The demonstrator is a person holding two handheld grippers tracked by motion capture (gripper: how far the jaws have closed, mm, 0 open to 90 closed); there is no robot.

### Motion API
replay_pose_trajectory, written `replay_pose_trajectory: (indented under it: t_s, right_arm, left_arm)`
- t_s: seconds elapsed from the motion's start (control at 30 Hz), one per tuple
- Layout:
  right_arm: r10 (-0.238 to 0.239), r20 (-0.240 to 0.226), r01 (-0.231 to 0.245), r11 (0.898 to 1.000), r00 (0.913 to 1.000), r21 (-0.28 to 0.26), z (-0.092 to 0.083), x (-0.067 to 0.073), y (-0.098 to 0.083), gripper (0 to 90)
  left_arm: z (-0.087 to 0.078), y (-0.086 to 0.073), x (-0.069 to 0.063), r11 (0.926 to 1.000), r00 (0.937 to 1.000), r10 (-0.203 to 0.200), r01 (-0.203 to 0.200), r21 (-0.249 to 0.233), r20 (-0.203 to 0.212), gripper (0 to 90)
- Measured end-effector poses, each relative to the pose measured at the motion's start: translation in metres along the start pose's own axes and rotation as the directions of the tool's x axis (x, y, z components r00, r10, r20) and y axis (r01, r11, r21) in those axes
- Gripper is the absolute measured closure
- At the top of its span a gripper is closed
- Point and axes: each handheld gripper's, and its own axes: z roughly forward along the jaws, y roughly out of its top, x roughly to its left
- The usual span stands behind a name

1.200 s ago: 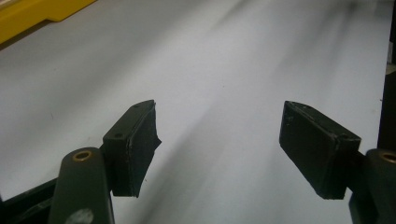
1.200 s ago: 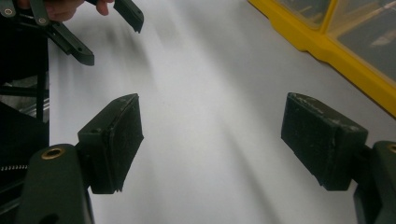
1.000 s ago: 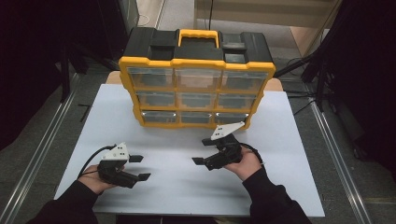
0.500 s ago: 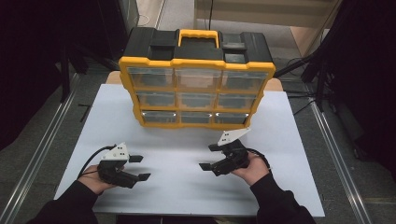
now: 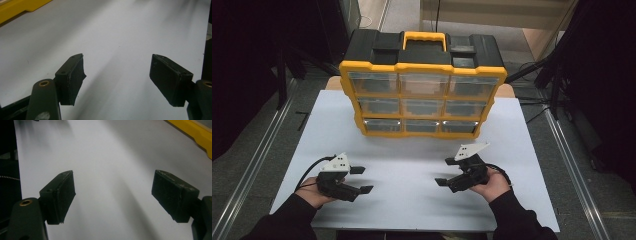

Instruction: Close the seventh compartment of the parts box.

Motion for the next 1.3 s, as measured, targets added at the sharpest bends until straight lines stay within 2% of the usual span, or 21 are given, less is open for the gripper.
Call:
replay_pose_trajectory:
  t_s: [0.37,0.53,0.77,0.9,1.1,1.3]
  right_arm:
    - [0.029,0.029,-0.029,1.000,0.9992,-0.012,-0.015,-0.005,-0.013,20.3]
    - [0.029,0.040,-0.028,0.999,0.9988,-0.015,-0.022,-0.008,-0.020,20.2]
    - [0.044,0.050,-0.043,0.999,0.9978,-0.022,-0.027,-0.007,-0.027,20.3]
    - [0.029,0.053,-0.027,0.999,0.9982,-0.024,-0.029,-0.008,-0.030,20.3]
    - [0.033,0.052,-0.031,0.999,0.9981,-0.042,-0.033,-0.010,-0.035,20.3]
    - [0.044,0.059,-0.042,0.998,0.9973,-0.039,-0.035,-0.015,-0.041,20.3]
  left_arm:
    - [0.000,0.000,0.000,1.0000,1.0000,0.001,-0.001,0.003,0.002,27.6]
    - [0.000,-0.001,0.001,1.0000,1.0000,0.001,-0.001,0.005,-0.002,27.6]
    - [0.001,-0.001,0.001,1.0000,1.0000,0.004,-0.004,0.009,-0.003,27.6]
    - [0.001,-0.001,0.001,1.0000,1.0000,0.002,-0.002,0.008,-0.003,27.6]
    - [0.001,-0.001,0.001,0.9999,1.0000,0.003,-0.003,0.010,-0.005,27.6]
    - [0.002,-0.001,0.000,1.0000,1.0000,0.005,-0.005,0.008,-0.004,27.7]
